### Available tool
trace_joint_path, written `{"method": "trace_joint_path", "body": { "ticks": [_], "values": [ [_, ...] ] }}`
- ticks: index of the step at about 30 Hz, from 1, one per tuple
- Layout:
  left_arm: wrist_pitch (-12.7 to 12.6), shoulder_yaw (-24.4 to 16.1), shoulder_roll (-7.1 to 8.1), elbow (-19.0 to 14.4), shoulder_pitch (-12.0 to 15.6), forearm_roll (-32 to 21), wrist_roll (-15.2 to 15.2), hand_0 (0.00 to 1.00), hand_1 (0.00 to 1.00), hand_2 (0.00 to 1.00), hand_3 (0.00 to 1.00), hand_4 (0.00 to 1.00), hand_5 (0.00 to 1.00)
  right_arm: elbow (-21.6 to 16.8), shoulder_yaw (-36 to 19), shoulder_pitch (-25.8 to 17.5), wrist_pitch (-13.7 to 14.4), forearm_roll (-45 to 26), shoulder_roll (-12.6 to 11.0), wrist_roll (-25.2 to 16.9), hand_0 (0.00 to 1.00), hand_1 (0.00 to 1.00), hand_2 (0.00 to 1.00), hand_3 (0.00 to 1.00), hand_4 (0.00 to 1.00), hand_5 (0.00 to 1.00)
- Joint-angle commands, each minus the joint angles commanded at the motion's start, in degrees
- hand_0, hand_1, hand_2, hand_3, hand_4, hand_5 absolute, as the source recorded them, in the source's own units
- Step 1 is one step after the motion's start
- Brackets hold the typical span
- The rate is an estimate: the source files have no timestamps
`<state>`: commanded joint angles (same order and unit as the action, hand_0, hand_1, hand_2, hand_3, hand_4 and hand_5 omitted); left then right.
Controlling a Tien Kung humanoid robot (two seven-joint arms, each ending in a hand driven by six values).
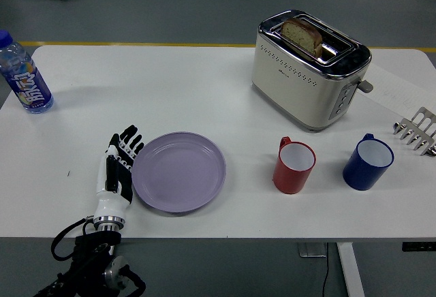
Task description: Push plate across desktop
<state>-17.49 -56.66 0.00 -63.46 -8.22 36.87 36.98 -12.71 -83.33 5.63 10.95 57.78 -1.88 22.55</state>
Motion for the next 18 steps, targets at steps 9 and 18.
{"method": "trace_joint_path", "body": {
  "ticks": [9, 18],
  "values": [
    [0.20, 2.49, 0.00, -0.71, -0.54, -0.55, 0.00, 0.839, 0.858, 0.877, 0.736, 0.494, 0.998, -0.04, 0.11, 0.16, -0.15, 0.37, -0.01, 0.17, 0.656, 0.640, 0.733, 0.788, 0.523, 0.586],
    [0.14, 5.87, 0.00, -1.43, -0.92, -1.33, 0.00, 0.839, 0.857, 0.877, 0.734, 0.493, 0.998, -0.06, -0.02, 0.03, -0.16, 0.54, 0.07, 0.18, 0.656, 0.641, 0.734, 0.788, 0.524, 0.586]
  ]
}}
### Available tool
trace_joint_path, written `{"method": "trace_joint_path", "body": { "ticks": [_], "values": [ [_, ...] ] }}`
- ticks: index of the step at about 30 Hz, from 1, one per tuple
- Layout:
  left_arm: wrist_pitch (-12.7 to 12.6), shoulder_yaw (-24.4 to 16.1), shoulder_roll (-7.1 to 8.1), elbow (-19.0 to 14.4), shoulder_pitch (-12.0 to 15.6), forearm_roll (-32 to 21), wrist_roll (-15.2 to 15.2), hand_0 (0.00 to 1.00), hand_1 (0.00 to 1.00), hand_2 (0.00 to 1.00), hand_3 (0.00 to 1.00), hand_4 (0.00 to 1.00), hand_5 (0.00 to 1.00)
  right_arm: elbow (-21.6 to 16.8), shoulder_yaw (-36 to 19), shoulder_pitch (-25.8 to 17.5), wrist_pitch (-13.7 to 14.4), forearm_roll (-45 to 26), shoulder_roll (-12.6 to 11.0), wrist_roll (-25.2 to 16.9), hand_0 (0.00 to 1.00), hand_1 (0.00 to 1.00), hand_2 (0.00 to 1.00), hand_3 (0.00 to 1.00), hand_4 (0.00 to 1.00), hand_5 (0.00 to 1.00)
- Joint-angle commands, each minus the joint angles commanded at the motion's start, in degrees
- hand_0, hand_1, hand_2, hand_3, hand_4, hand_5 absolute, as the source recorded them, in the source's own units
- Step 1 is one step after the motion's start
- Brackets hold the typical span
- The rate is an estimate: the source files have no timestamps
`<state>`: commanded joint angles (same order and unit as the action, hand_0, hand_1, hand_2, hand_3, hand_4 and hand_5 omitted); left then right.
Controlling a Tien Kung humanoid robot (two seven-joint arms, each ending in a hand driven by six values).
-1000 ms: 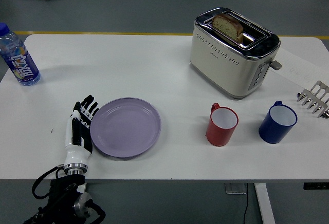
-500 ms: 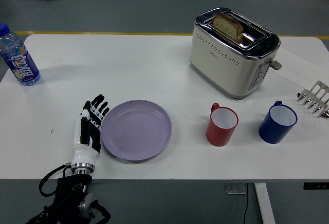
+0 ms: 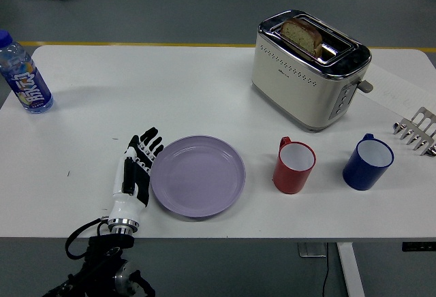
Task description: Push plate across desktop
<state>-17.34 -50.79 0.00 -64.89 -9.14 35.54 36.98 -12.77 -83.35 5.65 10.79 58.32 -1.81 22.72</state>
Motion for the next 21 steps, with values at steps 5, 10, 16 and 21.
{"method": "trace_joint_path", "body": {
  "ticks": [5, 10, 16, 21],
  "values": [
    [0.08, 1.08, 0.00, -0.11, -0.29, -0.10, 0.00, 0.839, 0.857, 0.877, 0.733, 0.492, 0.998, 0.02, -0.04, 0.01, -0.06, 0.10, 0.01, -0.07, 0.656, 0.640, 0.731, 0.788, 0.524, 0.588],
    [0.24, 1.41, 0.00, -0.14, -0.43, -0.08, 0.00, 0.839, 0.857, 0.876, 0.732, 0.493, 0.998, 0.00, -0.17, 0.01, -0.08, 0.24, 0.06, -0.05, 0.656, 0.640, 0.732, 0.788, 0.524, 0.589],
    [0.32, 2.21, 0.00, -0.28, -0.61, -0.13, 0.00, 0.837, 0.856, 0.876, 0.732, 0.491, 0.998, -0.01, -0.22, 0.00, -0.09, 0.33, 0.07, 0.00, 0.656, 0.639, 0.731, 0.788, 0.524, 0.590],
    [0.46, 3.22, 0.00, -0.59, -0.83, 0.17, 0.00, 0.837, 0.856, 0.875, 0.730, 0.489, 0.998, -0.02, -0.27, -0.01, -0.11, 0.42, 0.08, 0.02, 0.656, 0.640, 0.733, 0.789, 0.525, 0.591]
  ]
}}
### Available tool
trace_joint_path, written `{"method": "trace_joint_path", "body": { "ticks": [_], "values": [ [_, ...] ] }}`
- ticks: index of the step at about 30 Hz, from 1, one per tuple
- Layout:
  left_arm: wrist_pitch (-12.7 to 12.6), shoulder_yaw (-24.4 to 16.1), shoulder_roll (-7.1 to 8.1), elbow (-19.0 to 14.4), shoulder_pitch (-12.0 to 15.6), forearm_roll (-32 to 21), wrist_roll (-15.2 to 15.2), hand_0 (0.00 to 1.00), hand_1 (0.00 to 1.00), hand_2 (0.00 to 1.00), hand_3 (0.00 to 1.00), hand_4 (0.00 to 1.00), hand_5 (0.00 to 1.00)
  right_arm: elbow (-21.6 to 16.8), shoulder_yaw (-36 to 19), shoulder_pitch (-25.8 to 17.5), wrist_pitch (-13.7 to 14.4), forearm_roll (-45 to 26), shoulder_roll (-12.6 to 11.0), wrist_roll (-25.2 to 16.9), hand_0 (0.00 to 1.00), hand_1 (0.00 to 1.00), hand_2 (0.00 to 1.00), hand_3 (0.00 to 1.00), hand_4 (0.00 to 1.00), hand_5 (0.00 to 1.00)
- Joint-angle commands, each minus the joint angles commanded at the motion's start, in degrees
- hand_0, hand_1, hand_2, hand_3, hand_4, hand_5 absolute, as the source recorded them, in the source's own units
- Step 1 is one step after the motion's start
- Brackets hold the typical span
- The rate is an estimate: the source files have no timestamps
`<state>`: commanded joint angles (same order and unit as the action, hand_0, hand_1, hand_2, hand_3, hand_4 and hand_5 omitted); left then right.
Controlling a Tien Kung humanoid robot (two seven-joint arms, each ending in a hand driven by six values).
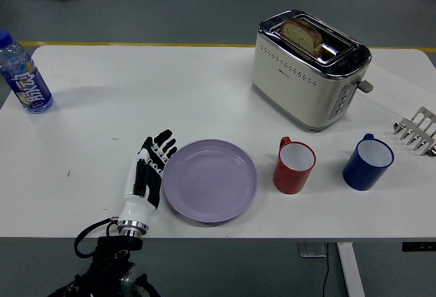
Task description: Push plate across desktop
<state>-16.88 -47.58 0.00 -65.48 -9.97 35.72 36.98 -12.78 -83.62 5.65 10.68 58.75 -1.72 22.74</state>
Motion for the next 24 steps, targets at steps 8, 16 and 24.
{"method": "trace_joint_path", "body": {
  "ticks": [8, 16, 24],
  "values": [
    [-0.15, -0.60, 0.00, 0.09, 0.05, 0.27, 0.00, 0.837, 0.856, 0.875, 0.729, 0.489, 0.998, 0.01, -0.08, 0.03, -0.19, 0.14, -0.03, -0.02, 0.656, 0.640, 0.732, 0.788, 0.525, 0.591],
    [-1.40, -8.35, 0.00, 0.55, 1.22, 6.19, 0.00, 0.837, 0.855, 0.874, 0.730, 0.489, 0.998, -0.02, -0.25, 0.05, -0.21, 0.25, -0.16, 0.05, 0.656, 0.640, 0.731, 0.788, 0.525, 0.590],
    [1.19, -20.41, 0.05, -0.79, 2.98, 13.03, -4.02, 0.746, 0.784, 0.806, 0.716, 0.497, 0.998, 0.11, 0.33, -0.23, -0.13, -0.61, -0.42, -0.30, 0.656, 0.640, 0.731, 0.788, 0.525, 0.589]
  ]
}}
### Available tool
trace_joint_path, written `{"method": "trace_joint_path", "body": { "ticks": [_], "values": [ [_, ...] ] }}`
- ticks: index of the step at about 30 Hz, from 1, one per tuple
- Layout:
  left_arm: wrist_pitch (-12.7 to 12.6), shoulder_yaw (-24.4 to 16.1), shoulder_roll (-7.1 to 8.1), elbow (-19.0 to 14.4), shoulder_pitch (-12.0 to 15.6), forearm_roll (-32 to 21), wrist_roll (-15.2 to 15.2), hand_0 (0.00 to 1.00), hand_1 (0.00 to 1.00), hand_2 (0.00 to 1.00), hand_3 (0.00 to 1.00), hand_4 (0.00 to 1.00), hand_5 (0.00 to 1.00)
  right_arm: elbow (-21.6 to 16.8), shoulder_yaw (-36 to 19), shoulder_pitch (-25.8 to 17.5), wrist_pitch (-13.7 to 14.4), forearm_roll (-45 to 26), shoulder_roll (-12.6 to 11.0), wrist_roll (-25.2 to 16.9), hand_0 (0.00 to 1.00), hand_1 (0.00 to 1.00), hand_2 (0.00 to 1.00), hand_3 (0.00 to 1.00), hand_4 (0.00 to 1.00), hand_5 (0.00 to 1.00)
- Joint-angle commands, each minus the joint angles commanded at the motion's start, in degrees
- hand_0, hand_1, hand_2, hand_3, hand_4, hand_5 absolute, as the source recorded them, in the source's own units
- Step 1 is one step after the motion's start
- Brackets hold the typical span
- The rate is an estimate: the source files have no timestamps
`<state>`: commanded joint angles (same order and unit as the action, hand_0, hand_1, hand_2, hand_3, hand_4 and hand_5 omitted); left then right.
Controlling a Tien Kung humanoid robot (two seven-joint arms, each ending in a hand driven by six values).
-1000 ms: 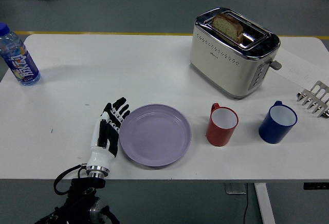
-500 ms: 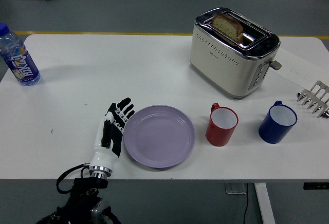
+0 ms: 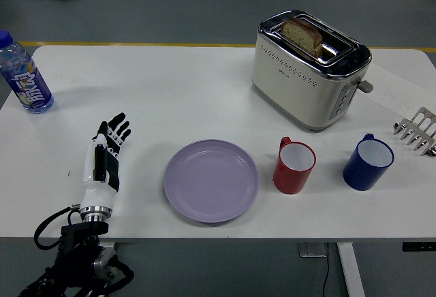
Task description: Push plate across desktop
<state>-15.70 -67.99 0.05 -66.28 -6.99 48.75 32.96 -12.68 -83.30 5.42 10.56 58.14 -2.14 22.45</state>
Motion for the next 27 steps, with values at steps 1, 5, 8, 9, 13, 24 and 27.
{"method": "trace_joint_path", "body": {
  "ticks": [1, 5, 8, 9, 13, 24, 27],
  "values": [
    [0.57, -1.87, 0.04, -0.26, 0.08, 0.67, -0.95, 0.746, 0.784, 0.806, 0.716, 0.497, 0.998, -0.01, 0.02, -0.07, 0.06, -0.11, 0.03, -0.02, 0.656, 0.640, 0.731, 0.788, 0.525, 0.589],
    [2.80, -7.15, 1.34, -1.34, 0.32, 2.72, -4.13, 0.746, 0.784, 0.806, 0.716, 0.497, 0.998, -0.04, -0.05, -0.17, 0.18, -0.15, 0.07, 0.03, 0.656, 0.640, 0.731, 0.788, 0.525, 0.589],
    [6.39, -11.16, 2.34, -1.76, 0.56, 5.26, -8.34, 0.727, 0.766, 0.777, 0.706, 0.510, 0.998, -0.08, -0.04, -0.26, 0.34, -0.29, 0.14, 0.05, 0.655, 0.640, 0.731, 0.788, 0.525, 0.589],
    [8.06, -13.03, 2.61, -1.64, 0.55, 6.21, -10.41, 0.727, 0.766, 0.777, 0.706, 0.510, 0.998, -0.09, -0.03, -0.30, 0.38, -0.37, 0.17, 0.04, 0.655, 0.640, 0.731, 0.788, 0.525, 0.589],
    [12.45, -20.18, 4.34, -1.23, 0.36, 6.59, -16.90, 0.733, 0.765, 0.756, 0.694, 0.545, 0.998, -0.15, -0.15, -0.42, 0.43, -0.19, 0.27, 0.18, 0.656, 0.640, 0.731, 0.788, 0.525, 0.589],
    [24.26, -30.12, 11.49, -2.20, 0.33, -2.20, -29.53, 0.733, 0.765, 0.750, 0.692, 0.556, 0.998, -0.15, 0.12, -0.40, 0.48, -0.66, 0.27, 0.17, 0.656, 0.641, 0.730, 0.787, 0.525, 0.589],
    [26.64, -32.17, 13.37, -2.07, 0.51, -4.01, -32.48, 0.728, 0.771, 0.753, 0.708, 0.598, 0.998, -0.17, 0.15, -0.39, 0.53, -0.74, 0.25, 0.19, 0.656, 0.640, 0.730, 0.787, 0.525, 0.589]
  ]
}}
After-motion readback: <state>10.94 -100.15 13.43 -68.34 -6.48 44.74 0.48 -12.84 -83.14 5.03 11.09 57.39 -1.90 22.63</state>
